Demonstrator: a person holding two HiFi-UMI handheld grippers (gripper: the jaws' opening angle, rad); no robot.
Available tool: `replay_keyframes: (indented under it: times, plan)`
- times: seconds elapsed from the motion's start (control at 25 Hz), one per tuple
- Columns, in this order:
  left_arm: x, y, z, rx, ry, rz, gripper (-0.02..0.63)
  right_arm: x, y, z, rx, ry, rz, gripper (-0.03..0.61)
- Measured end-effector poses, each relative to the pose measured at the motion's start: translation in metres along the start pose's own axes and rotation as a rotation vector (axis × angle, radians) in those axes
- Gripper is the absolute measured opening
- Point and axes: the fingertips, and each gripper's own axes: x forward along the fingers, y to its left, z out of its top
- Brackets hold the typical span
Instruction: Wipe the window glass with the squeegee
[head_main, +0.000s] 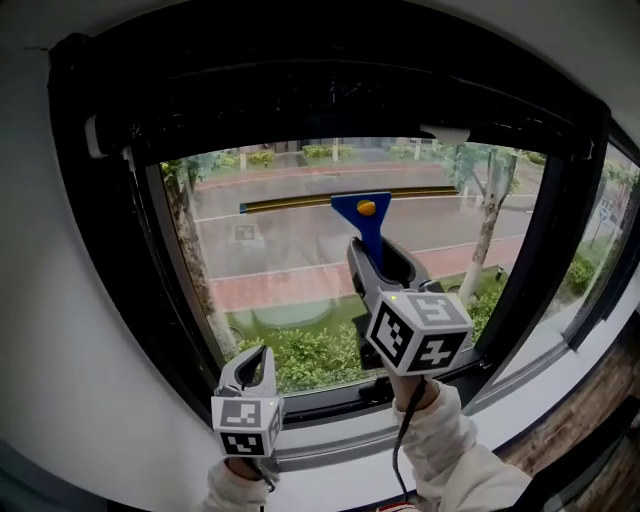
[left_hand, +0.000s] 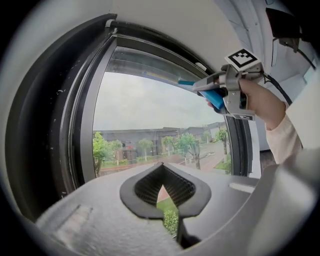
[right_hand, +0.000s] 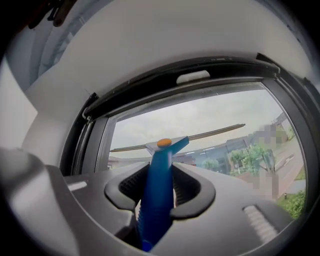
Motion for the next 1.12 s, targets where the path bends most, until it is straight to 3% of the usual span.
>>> replay_keyframes:
  times: [0.2, 0.48, 1.12]
  plan:
    - [0.0, -0.002, 0.015, -0.002, -0.031, -0.018, 0.0, 0.019, 0.015, 0.053, -0.032, -0.073, 0.018, 0.141]
    - [-0.005, 0.006, 0.036, -0.012, -0.084, -0.002, 0.0, 0.038, 0.021, 0.088, -0.05, -0.112, 0.008, 0.141]
    - [0.0, -0.002, 0.018, -0.049, -0.062, -0.007, 0.0, 0.036, 0.024, 0.073, -0.052, -0.106, 0.012, 0.141]
